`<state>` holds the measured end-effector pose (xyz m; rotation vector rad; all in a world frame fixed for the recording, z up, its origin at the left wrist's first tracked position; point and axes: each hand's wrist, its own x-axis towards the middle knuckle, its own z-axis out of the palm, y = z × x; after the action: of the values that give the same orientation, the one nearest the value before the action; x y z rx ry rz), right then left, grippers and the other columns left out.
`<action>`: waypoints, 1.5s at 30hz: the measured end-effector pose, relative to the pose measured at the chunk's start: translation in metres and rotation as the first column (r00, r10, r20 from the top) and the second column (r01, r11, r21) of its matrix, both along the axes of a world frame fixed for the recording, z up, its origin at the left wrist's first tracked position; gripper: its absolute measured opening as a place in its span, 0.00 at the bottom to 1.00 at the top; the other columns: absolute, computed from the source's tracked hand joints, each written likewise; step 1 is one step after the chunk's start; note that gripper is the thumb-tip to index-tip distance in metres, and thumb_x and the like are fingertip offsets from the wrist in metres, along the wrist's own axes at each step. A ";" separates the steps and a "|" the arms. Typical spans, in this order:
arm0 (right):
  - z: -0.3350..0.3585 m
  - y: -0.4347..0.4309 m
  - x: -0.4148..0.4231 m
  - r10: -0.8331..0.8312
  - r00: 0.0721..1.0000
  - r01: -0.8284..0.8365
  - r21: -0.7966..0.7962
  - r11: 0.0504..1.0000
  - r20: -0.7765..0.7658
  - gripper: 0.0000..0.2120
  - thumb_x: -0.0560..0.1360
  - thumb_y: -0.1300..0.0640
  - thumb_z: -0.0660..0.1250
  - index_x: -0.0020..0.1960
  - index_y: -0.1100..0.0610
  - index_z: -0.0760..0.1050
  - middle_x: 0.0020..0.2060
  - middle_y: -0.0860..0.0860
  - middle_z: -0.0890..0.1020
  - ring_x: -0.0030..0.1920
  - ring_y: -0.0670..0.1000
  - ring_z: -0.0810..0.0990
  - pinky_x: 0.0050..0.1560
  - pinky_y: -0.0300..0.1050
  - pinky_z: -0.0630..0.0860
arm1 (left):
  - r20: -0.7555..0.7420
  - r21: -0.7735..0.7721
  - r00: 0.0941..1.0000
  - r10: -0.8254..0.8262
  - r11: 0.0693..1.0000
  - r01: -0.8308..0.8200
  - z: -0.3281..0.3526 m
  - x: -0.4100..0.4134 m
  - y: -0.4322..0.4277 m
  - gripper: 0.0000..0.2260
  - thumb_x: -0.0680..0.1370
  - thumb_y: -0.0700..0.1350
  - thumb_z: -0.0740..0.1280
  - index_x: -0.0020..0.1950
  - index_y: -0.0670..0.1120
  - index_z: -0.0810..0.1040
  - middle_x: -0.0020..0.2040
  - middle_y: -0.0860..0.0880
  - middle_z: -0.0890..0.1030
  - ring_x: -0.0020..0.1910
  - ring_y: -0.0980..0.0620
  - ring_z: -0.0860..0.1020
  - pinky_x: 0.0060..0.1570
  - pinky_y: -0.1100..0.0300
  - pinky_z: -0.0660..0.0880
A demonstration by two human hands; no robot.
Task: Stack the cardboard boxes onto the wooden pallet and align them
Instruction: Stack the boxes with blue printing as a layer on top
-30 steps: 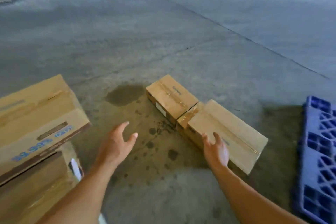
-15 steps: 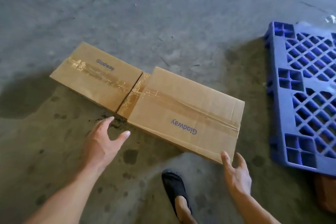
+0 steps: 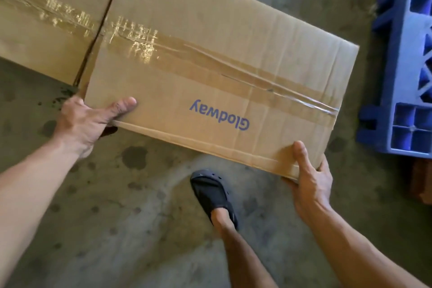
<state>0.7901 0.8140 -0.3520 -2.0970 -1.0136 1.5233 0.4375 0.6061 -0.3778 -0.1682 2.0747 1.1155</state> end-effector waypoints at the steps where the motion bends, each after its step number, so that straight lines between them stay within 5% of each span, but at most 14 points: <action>1: 0.001 0.000 -0.002 -0.020 1.000 0.020 0.001 1.000 -0.022 0.30 0.60 0.40 0.79 0.59 0.48 0.80 0.51 0.48 0.87 0.50 0.49 0.86 0.54 0.60 0.82 | 0.030 0.043 0.999 0.026 0.999 -0.027 -0.001 -0.001 0.001 0.49 0.49 0.62 0.86 0.64 0.45 0.78 0.56 0.47 0.85 0.54 0.47 0.84 0.50 0.46 0.82; 6: 0.014 0.015 0.001 0.036 0.997 -0.034 0.024 0.999 -0.066 0.28 0.63 0.43 0.80 0.61 0.47 0.80 0.51 0.46 0.87 0.54 0.52 0.85 0.56 0.64 0.81 | -0.029 0.145 0.999 0.035 0.989 -0.030 0.012 0.013 0.005 0.38 0.48 0.65 0.84 0.56 0.57 0.79 0.56 0.52 0.85 0.57 0.50 0.82 0.52 0.47 0.80; 11: 0.063 0.042 0.006 0.178 0.981 -0.169 0.111 0.979 -0.080 0.22 0.71 0.50 0.77 0.61 0.34 0.76 0.47 0.36 0.83 0.53 0.50 0.84 0.49 0.62 0.83 | -0.105 0.281 0.991 0.080 0.958 -0.048 0.053 0.045 -0.005 0.31 0.58 0.58 0.84 0.59 0.59 0.81 0.59 0.51 0.84 0.60 0.47 0.81 0.54 0.47 0.80; 15: 0.121 0.039 0.014 0.252 0.960 -0.228 0.176 0.958 -0.126 0.33 0.70 0.50 0.76 0.72 0.39 0.69 0.51 0.37 0.76 0.49 0.48 0.80 0.46 0.59 0.83 | -0.130 0.392 0.970 0.207 0.909 -0.141 0.106 0.085 -0.034 0.29 0.64 0.48 0.79 0.65 0.52 0.79 0.57 0.52 0.84 0.56 0.53 0.82 0.42 0.66 0.79; 20: 0.214 -0.003 0.026 0.436 0.870 -0.376 0.260 0.889 -0.232 0.43 0.63 0.45 0.76 0.76 0.42 0.66 0.52 0.38 0.74 0.50 0.48 0.79 0.37 0.44 0.84 | -0.153 0.476 0.921 0.358 0.844 -0.249 0.199 0.149 -0.118 0.33 0.63 0.49 0.82 0.66 0.49 0.77 0.55 0.52 0.84 0.56 0.51 0.81 0.45 0.63 0.80; 25: 0.297 -0.088 0.037 0.618 0.722 -0.544 0.297 0.785 -0.312 0.39 0.67 0.46 0.77 0.75 0.41 0.67 0.55 0.39 0.74 0.57 0.52 0.80 0.47 0.56 0.85 | -0.216 0.470 0.810 0.545 0.785 -0.403 0.305 0.234 -0.244 0.38 0.60 0.56 0.83 0.68 0.52 0.76 0.58 0.50 0.84 0.61 0.43 0.81 0.55 0.36 0.79; 29: 0.344 -0.168 0.040 0.740 0.601 -0.663 0.328 0.673 -0.302 0.40 0.68 0.45 0.79 0.76 0.46 0.67 0.55 0.42 0.75 0.58 0.54 0.80 0.50 0.58 0.84 | -0.236 0.469 0.679 0.695 0.694 -0.547 0.372 0.310 -0.344 0.37 0.61 0.56 0.83 0.68 0.56 0.75 0.59 0.51 0.83 0.57 0.46 0.83 0.49 0.37 0.82; 32: 0.370 -0.226 0.042 0.821 0.502 -0.748 0.341 0.569 -0.271 0.51 0.58 0.36 0.82 0.77 0.48 0.66 0.64 0.48 0.75 0.61 0.56 0.79 0.59 0.63 0.80 | -0.216 0.481 0.559 0.801 0.585 -0.653 0.400 0.369 -0.407 0.41 0.62 0.52 0.83 0.72 0.54 0.72 0.62 0.48 0.82 0.57 0.47 0.83 0.50 0.38 0.81; 34: 0.385 -0.266 0.043 0.878 0.416 -0.801 0.360 0.478 -0.239 0.55 0.55 0.34 0.81 0.77 0.47 0.66 0.69 0.50 0.75 0.62 0.57 0.79 0.61 0.63 0.78 | -0.218 0.474 0.486 0.846 0.528 -0.705 0.417 0.410 -0.444 0.33 0.64 0.50 0.81 0.67 0.54 0.75 0.59 0.51 0.83 0.55 0.47 0.84 0.48 0.41 0.82; 37: 0.403 -0.322 0.045 0.923 0.279 -0.856 0.367 0.365 -0.266 0.50 0.59 0.37 0.79 0.77 0.48 0.67 0.66 0.49 0.77 0.58 0.56 0.81 0.55 0.62 0.81 | -0.225 0.461 0.391 0.893 0.451 -0.765 0.430 0.460 -0.493 0.27 0.65 0.50 0.80 0.62 0.53 0.77 0.57 0.51 0.82 0.55 0.47 0.83 0.44 0.48 0.84; 42: 0.406 -0.396 0.033 0.955 0.135 -0.905 0.360 0.227 -0.263 0.50 0.59 0.36 0.79 0.77 0.47 0.66 0.59 0.49 0.80 0.56 0.58 0.83 0.52 0.65 0.82 | -0.195 0.465 0.225 0.955 0.291 -0.836 0.436 0.498 -0.561 0.37 0.58 0.55 0.85 0.63 0.51 0.77 0.58 0.49 0.83 0.56 0.46 0.83 0.52 0.43 0.82; 45: 0.396 -0.431 0.014 0.963 0.082 -0.920 0.351 0.172 -0.256 0.46 0.65 0.37 0.78 0.77 0.47 0.65 0.64 0.51 0.78 0.58 0.60 0.81 0.53 0.65 0.82 | -0.197 0.460 0.173 0.965 0.247 -0.853 0.431 0.497 -0.590 0.29 0.67 0.47 0.81 0.65 0.52 0.76 0.55 0.52 0.84 0.53 0.47 0.84 0.51 0.41 0.82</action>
<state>0.8044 0.3828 0.0441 -0.6328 -2.4404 2.1944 0.9347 0.0159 0.0533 -1.3670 2.1195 2.3509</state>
